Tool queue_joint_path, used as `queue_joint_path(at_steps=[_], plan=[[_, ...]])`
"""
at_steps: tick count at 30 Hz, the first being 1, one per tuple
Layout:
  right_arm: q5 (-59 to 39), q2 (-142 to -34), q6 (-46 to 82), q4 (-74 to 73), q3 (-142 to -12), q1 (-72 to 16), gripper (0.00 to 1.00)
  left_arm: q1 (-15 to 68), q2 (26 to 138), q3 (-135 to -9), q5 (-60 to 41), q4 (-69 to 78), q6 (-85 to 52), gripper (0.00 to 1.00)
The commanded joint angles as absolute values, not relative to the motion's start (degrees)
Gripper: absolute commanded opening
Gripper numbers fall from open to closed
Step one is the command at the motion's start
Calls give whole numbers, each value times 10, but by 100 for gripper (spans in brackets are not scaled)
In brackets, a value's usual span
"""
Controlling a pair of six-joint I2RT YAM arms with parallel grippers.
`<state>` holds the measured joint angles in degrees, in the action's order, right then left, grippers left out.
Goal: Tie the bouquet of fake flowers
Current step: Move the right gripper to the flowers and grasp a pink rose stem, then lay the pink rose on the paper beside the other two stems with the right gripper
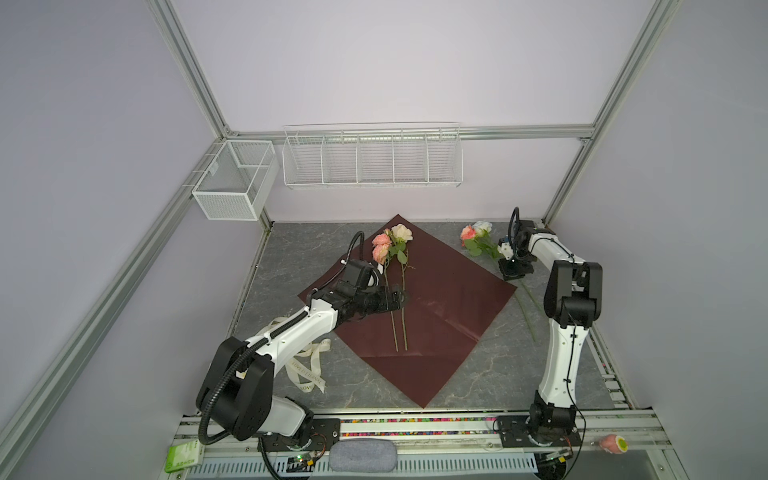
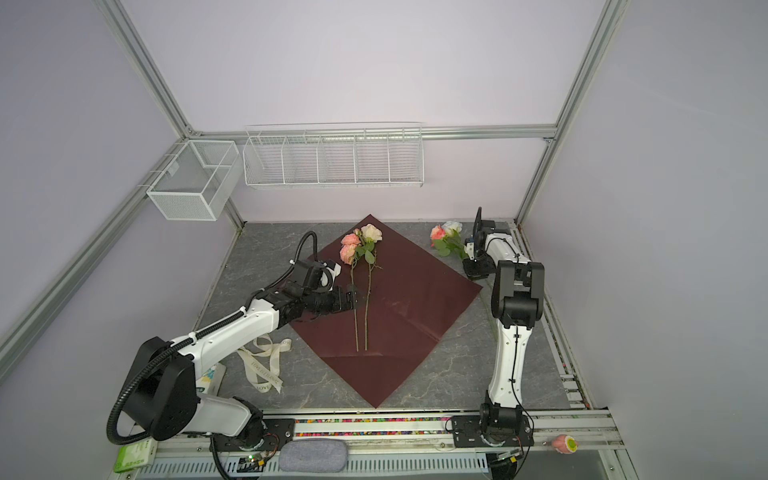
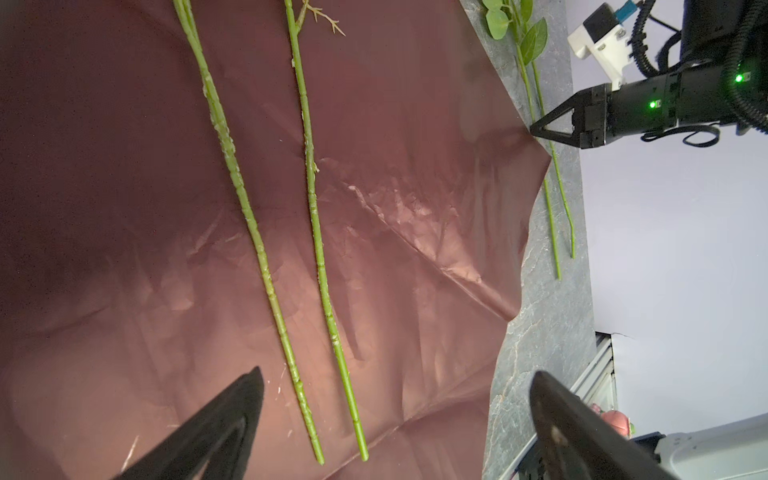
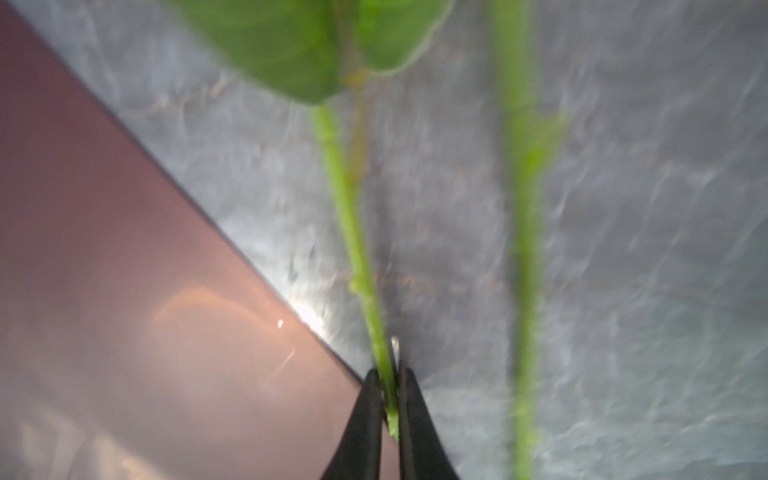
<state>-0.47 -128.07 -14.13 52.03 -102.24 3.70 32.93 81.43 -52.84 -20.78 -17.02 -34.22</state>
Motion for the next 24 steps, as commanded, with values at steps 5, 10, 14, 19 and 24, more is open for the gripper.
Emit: queue_joint_path(at_steps=[5, 10, 14, 19, 24], plan=[[-52, -1179, -133, 532, -971, 35, 7, 331, 752, -499, -189, -182, -339, 100], [-74, -1122, -110, 544, -939, 25, 7, 332, 720, -477, -175, -180, -349, 99], [-66, -1080, -63, 544, -929, 11, 7, 331, 686, -458, -143, -188, -352, 100], [-104, -1050, 68, 553, -932, -14, 8, 332, 642, -447, -67, -232, -360, 99], [-218, -1063, 252, 394, -861, -97, 9, 327, 585, -424, 4, -263, -382, 99]])
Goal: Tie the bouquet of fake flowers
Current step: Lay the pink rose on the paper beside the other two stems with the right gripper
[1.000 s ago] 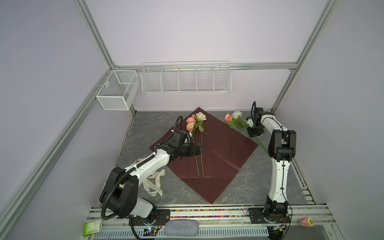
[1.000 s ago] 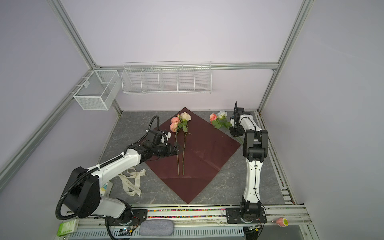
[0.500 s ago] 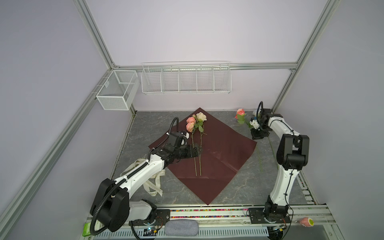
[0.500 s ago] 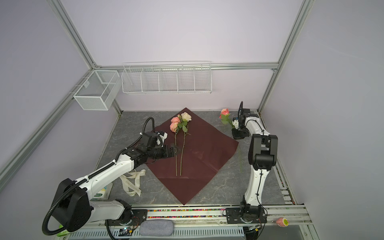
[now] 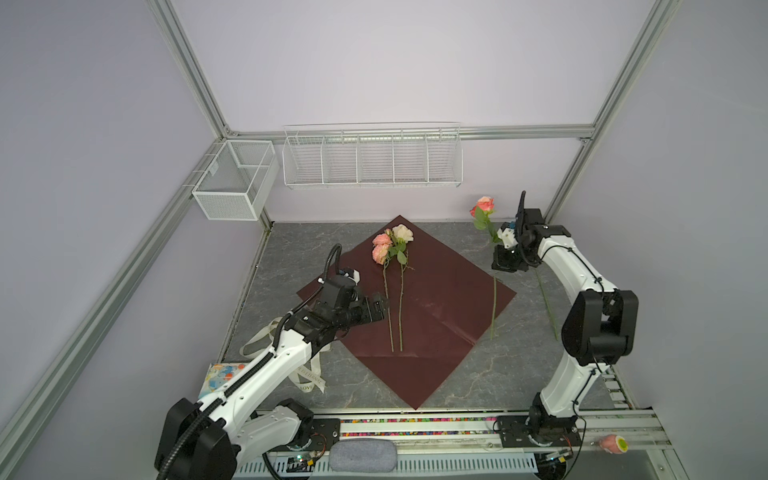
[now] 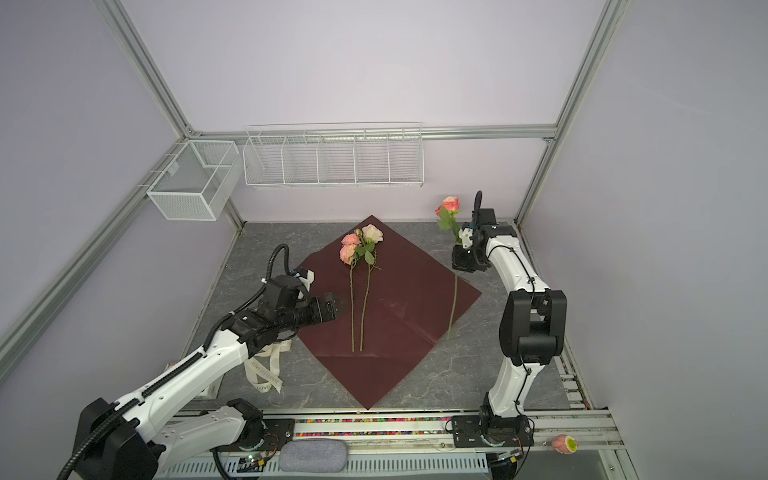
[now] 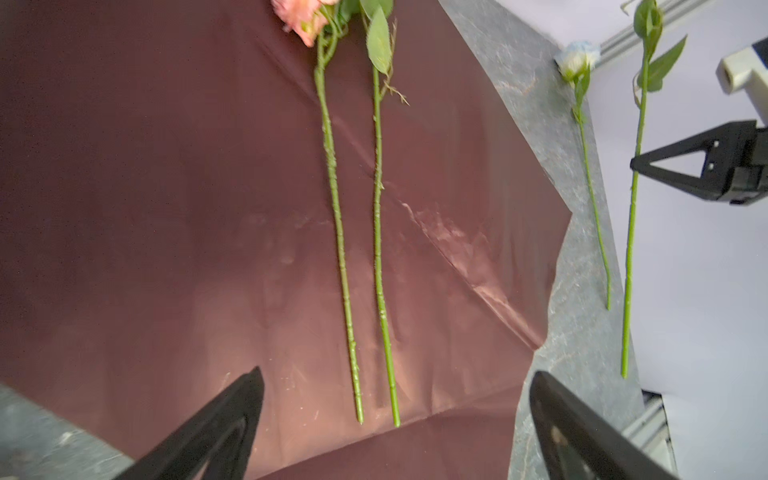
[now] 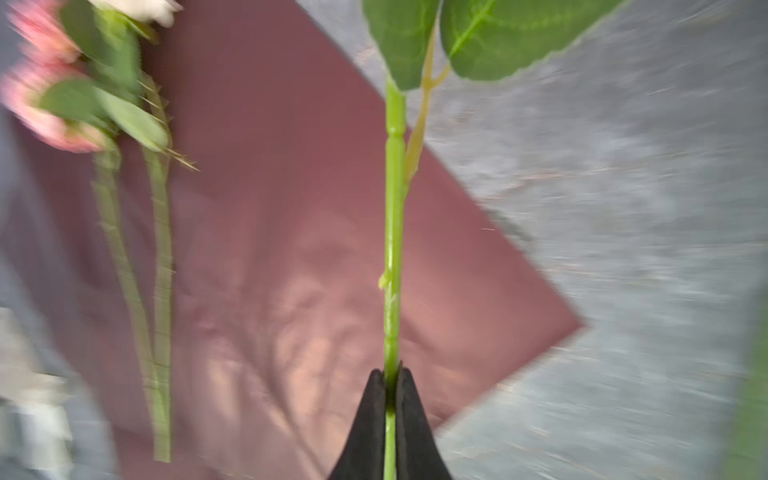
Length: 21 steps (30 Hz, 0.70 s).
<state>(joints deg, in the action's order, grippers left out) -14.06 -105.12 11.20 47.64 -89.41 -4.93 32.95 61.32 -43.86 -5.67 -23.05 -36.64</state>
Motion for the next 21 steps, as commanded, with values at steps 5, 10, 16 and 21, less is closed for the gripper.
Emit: queue_joint_path(at_steps=[5, 10, 16, 21], plan=[[-195, -1147, 324, 355, -901, -194, 9, 322, 528, -399, 19, -288, -384, 99], [-153, -1209, 362, 344, -940, -240, 10, 317, 460, -385, 39, -338, -378, 99], [-149, -1250, 333, 355, -969, -251, 10, 309, 397, -365, 59, -367, -368, 99], [-148, -1281, 282, 399, -1007, -261, 10, 306, 397, -356, 54, -351, -372, 99]])
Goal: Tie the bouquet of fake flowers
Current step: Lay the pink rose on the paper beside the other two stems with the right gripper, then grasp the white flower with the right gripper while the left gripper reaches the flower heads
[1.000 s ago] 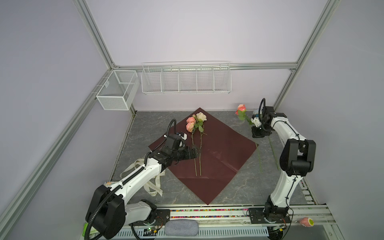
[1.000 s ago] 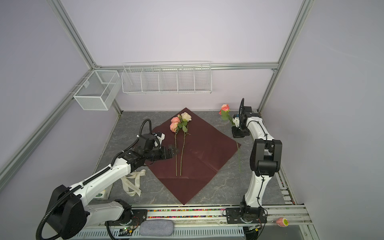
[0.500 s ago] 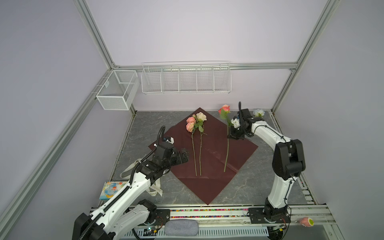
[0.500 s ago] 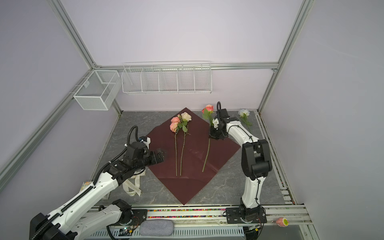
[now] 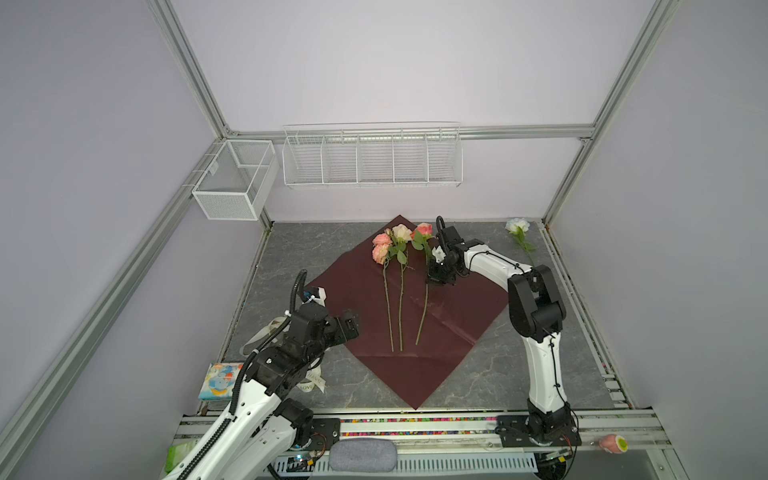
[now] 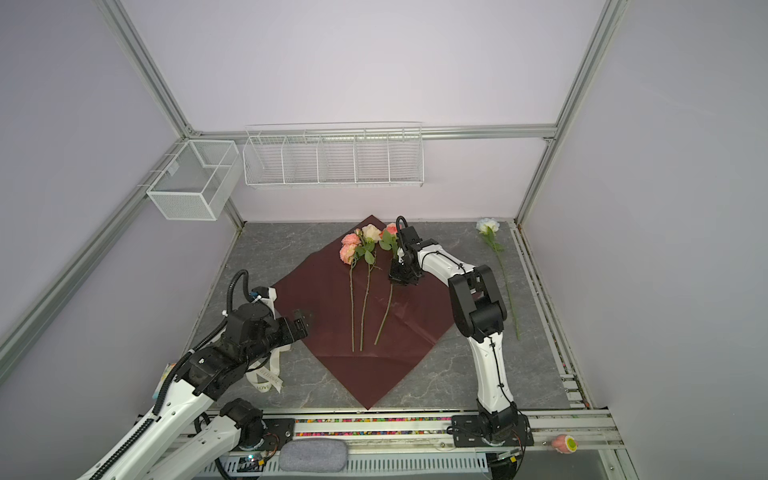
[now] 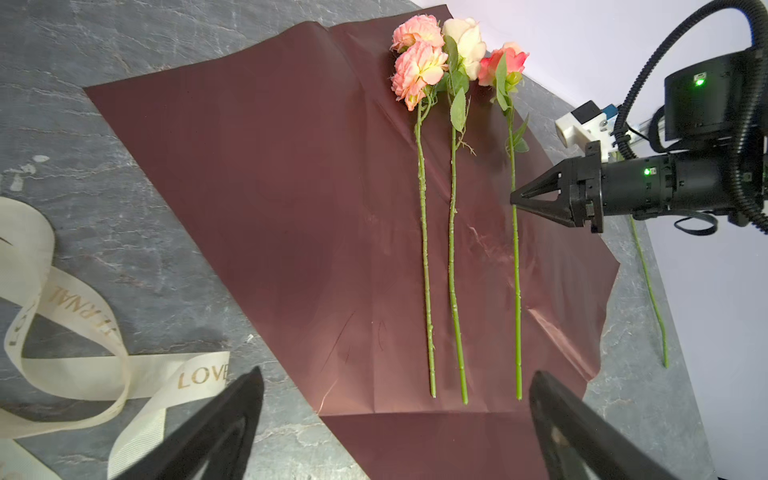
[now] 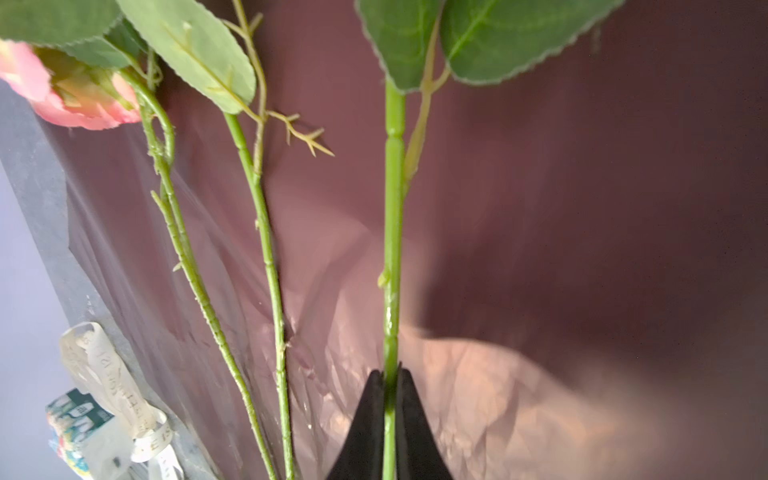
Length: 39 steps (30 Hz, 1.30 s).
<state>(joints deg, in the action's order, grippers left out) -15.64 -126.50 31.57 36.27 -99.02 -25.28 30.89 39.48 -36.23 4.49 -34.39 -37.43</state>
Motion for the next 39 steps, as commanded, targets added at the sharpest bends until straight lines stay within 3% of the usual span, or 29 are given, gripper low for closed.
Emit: queue_joint_path(at_steps=[1, 6, 10, 12, 18, 24, 27, 33, 39], plan=[[-138, -1283, 267, 410, -1013, -265, 11, 306, 401, -357, 50, -347, -373, 99], [-120, -1282, 222, 438, -1026, -273, 13, 306, 426, -359, 30, -329, -370, 99], [-128, -1263, 216, 426, -1016, -274, 31, 305, 466, -375, -17, -314, -347, 99], [-126, -1236, 211, 418, -1004, -274, 33, 305, 488, -385, -41, -306, -339, 99], [12, -1116, 162, 416, -933, -255, 36, 305, 544, -398, -110, -259, -334, 99], [81, -1021, 142, 384, -822, -123, 36, 321, 618, -399, -169, -147, -379, 99], [70, -1016, 121, 378, -803, -17, 38, 355, 685, -447, -158, -146, -370, 99], [21, -1096, 90, 399, -872, 116, 40, 402, 807, -534, -158, -127, -362, 99], [32, -1183, 60, 418, -960, 155, 41, 443, 934, -665, -163, -148, -353, 100]])
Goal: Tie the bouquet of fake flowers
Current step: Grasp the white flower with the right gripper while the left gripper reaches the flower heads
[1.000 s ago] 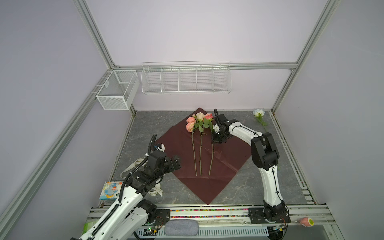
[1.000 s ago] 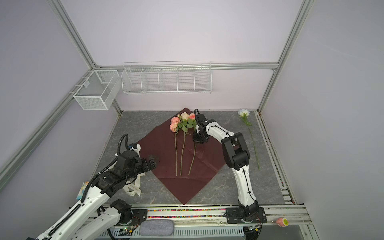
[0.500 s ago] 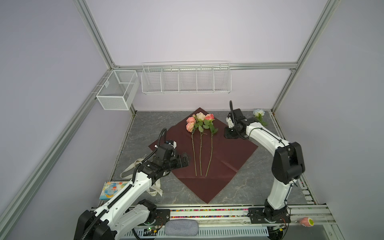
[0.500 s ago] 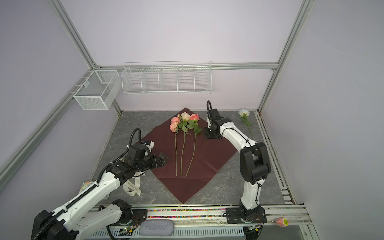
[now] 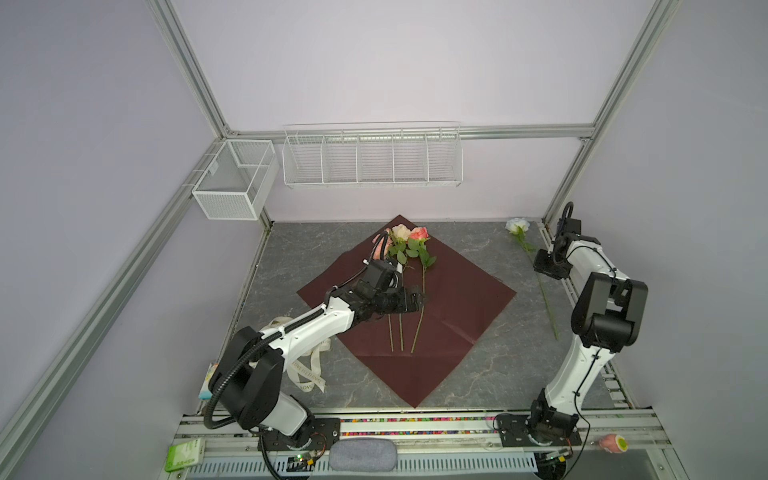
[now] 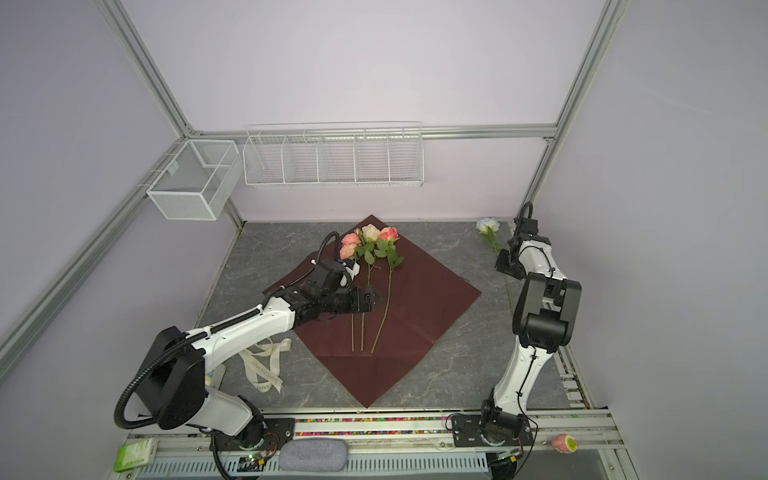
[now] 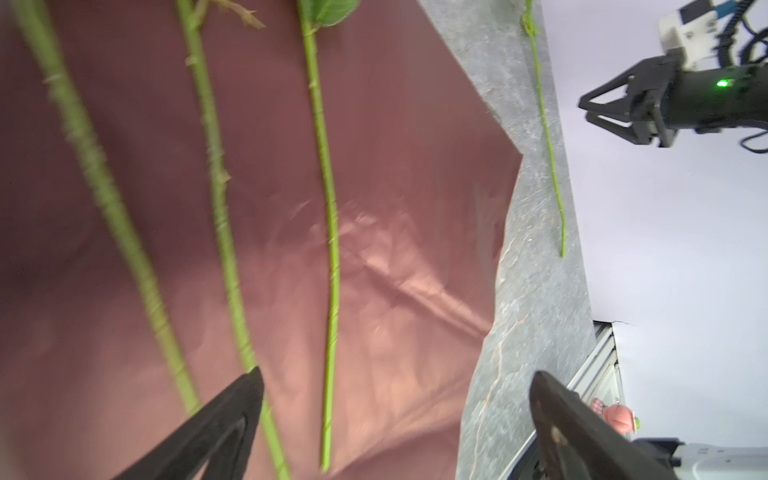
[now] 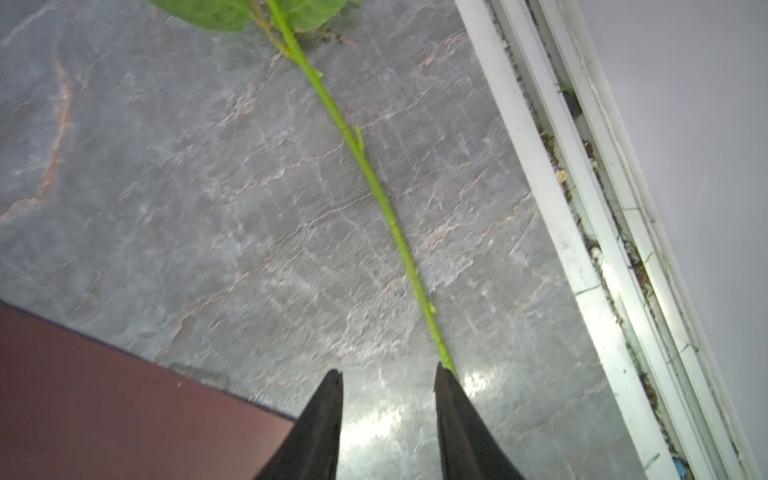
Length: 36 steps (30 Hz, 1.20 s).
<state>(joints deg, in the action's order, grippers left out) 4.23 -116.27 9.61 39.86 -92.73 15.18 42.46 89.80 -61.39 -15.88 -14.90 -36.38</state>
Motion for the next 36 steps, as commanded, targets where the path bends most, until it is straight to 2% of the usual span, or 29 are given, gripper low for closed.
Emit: queue_joint_path(at_steps=[1, 7, 15, 27, 33, 36], plan=[[36, -1200, 54, 427, -979, 156, 41, 450, 954, -687, -165, -157, -350, 100], [18, -1285, 30, 456, -1074, 158, 41, 471, 1044, -788, -183, -192, -339, 99], [-25, -1382, 28, 490, -1183, 155, 42, 473, 1088, -869, -166, -252, -310, 99], [30, -1441, -22, 565, -1263, 131, 43, 471, 1069, -854, -152, -246, -306, 99], [26, -1440, -25, 590, -1253, 129, 36, 470, 1050, -834, -148, -240, -306, 99], [31, -1426, -27, 590, -1224, 126, 26, 469, 1038, -819, -146, -236, -308, 99]])
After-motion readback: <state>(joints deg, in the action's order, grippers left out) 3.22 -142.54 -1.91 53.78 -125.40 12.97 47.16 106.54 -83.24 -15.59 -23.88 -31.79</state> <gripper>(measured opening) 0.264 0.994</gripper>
